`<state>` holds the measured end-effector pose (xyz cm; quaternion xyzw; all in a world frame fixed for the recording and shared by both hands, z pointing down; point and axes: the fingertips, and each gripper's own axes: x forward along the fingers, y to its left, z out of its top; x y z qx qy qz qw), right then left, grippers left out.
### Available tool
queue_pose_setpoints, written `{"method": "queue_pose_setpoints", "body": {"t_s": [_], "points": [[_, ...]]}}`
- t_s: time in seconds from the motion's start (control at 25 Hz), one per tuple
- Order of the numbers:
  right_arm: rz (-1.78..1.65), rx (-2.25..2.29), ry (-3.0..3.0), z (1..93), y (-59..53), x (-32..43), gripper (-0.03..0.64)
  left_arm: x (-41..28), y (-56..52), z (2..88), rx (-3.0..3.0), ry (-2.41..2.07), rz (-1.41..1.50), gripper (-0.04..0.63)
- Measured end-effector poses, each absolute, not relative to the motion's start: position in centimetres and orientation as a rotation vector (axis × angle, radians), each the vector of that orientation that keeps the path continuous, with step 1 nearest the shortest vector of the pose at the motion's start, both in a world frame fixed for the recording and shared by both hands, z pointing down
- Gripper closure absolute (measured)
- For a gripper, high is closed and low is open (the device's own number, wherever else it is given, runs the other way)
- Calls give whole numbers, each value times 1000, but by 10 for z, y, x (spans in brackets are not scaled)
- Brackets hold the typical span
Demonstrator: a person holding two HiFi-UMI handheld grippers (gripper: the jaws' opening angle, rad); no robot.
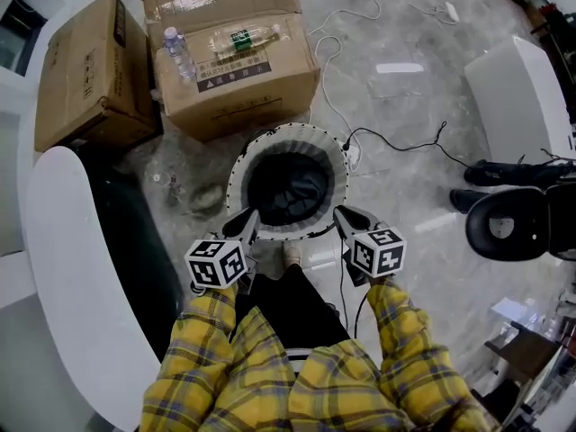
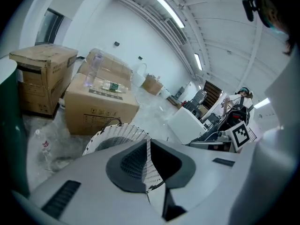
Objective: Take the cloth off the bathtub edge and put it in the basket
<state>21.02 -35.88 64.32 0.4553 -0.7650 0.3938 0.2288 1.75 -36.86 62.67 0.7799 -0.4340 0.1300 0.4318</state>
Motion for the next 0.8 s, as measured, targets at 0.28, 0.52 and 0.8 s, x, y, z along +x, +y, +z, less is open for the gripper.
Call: {"method": "queue_pose_setpoints", "body": {"t_s": [0.28,0.52,0.8], "points": [[1182,1353,-2158,609,-351,207,578,11,-357,601,1976,-1129,296,557],[1227,1401,-2177,590,-347,201,586,0,-348,589,1974,-1189,281,557],[1194,1411,-2167,586,-341,195,591,-5,-338,583,1960,-1243,279,557]]}}
